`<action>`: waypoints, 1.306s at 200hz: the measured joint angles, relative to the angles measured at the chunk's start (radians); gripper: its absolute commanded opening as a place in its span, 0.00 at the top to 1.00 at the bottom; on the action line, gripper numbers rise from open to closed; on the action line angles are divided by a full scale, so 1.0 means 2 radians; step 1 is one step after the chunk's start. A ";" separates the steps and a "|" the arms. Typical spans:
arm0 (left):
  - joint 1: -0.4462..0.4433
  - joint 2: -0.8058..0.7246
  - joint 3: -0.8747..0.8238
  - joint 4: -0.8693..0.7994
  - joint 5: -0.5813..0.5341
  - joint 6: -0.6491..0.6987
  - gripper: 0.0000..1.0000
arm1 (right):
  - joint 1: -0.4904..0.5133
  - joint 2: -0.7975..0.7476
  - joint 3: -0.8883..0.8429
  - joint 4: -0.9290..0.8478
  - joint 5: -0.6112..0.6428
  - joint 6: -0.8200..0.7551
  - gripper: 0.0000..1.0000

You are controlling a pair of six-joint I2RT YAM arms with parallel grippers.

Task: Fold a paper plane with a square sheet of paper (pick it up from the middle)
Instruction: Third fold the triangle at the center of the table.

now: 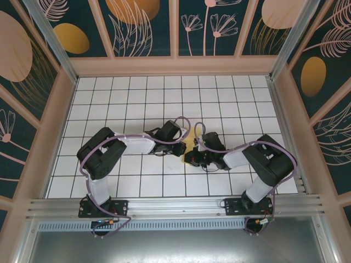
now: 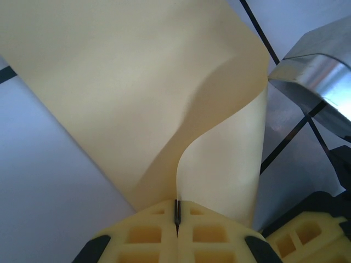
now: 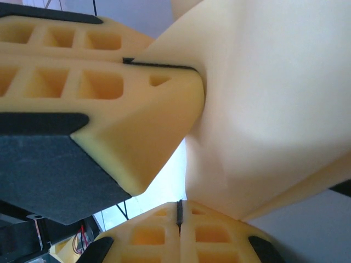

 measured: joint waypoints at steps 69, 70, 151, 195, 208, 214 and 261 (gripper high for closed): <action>0.000 0.000 0.000 0.000 0.000 0.000 0.94 | -0.004 -0.042 0.006 -0.049 0.014 -0.016 1.00; 0.000 0.000 0.000 0.001 0.000 0.000 0.94 | -0.005 -0.043 0.006 -0.050 0.014 -0.017 1.00; 0.000 0.000 0.000 0.001 0.000 0.000 0.93 | -0.022 -0.050 0.009 -0.049 0.016 -0.019 1.00; 0.000 0.000 0.000 0.001 0.000 0.000 0.93 | -0.022 -0.031 0.009 -0.049 0.016 -0.019 1.00; 0.000 0.000 0.000 0.001 0.000 0.000 0.93 | -0.023 -0.019 0.008 -0.048 0.016 -0.019 1.00; 0.000 0.000 0.000 0.001 0.000 0.000 0.93 | -0.024 -0.017 0.007 -0.044 0.013 -0.019 1.00; 0.000 0.000 0.000 0.001 0.000 0.000 0.93 | -0.028 -0.034 0.008 -0.063 0.017 -0.025 1.00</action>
